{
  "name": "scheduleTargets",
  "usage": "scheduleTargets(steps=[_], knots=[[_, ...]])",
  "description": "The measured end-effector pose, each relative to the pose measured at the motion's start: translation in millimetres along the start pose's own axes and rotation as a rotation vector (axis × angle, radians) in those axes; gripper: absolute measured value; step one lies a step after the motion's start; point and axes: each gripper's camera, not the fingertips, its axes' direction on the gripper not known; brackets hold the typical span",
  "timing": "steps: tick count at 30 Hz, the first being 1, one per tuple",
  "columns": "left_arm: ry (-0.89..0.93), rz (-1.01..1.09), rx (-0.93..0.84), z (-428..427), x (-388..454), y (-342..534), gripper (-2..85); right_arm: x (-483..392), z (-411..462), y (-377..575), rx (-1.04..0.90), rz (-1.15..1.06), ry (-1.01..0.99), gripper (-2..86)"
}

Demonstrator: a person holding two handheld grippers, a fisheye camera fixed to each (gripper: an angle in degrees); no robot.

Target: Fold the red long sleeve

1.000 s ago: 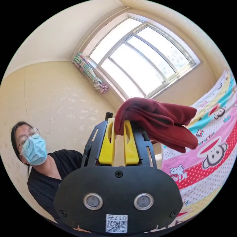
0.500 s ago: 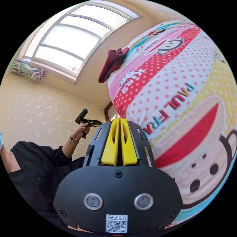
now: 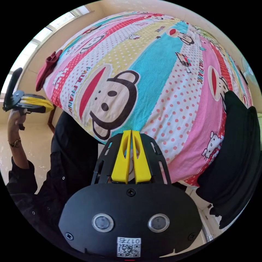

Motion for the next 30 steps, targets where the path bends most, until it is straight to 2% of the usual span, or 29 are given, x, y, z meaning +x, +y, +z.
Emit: scheduleTargets(steps=[4,6,10,15,18,20,26,30], knots=[[-0.157,0.094,-0.212,34.8,30.7,-66.7,-0.5,-5.3,23.3,-1.9,0.052,0.039,-0.084,0.3],[-0.243,0.07,-0.341,86.9,26.4,-104.1,-0.5,-11.2,37.7,-4.1,0.079,0.043,-0.115,0.4],[-0.319,0.008,-0.441,129.6,20.3,-124.4,-0.6,-21.6,51.1,-3.8,0.115,0.031,-0.157,0.4],[-0.527,0.122,-0.577,169.8,42.5,-134.5,-0.5,-30.5,75.2,7.9,0.221,0.044,-0.254,0.5],[-0.55,0.137,-0.639,183.8,37.5,-141.5,-0.4,-30.6,79.7,17.2,0.164,0.041,-0.344,0.7],[-0.526,0.128,-0.664,188.2,28.6,-146.3,-0.4,-30.1,77.5,30.1,0.143,0.032,-0.323,0.9],[-0.432,0.053,-0.69,191.0,-4.3,-156.6,-0.5,-2.4,19.1,118.2,0.338,0.129,-0.181,2.6],[-0.522,0.09,-0.743,204.4,-0.9,-161.7,-0.5,30.9,-39.6,182.2,0.543,0.271,-0.039,5.5]])
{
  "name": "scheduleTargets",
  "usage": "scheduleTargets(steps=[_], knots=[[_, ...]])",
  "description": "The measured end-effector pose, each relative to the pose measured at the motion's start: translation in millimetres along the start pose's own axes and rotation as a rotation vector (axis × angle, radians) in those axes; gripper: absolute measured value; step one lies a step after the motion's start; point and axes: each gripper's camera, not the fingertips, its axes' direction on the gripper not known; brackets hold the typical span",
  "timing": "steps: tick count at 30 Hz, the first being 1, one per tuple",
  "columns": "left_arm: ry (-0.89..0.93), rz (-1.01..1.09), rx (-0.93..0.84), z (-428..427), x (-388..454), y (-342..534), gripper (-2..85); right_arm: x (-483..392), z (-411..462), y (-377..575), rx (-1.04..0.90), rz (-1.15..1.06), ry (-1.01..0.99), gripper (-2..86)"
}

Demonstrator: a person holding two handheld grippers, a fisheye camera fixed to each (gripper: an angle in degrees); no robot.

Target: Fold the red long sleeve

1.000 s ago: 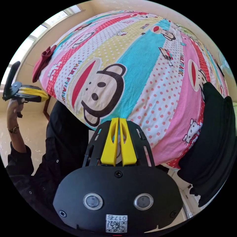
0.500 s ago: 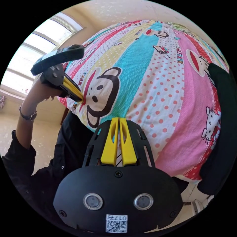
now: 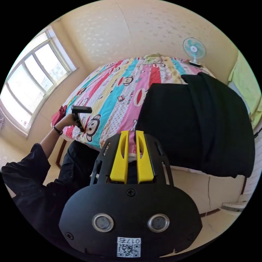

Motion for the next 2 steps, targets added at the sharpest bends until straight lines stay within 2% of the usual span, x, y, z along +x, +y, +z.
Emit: scheduleTargets(steps=[2], knots=[[-0.026,0.021,-0.009,1.6,0.3,-2.8,-0.5,14.4,-20.1,2.0,0.017,0.044,0.093,7.3]])
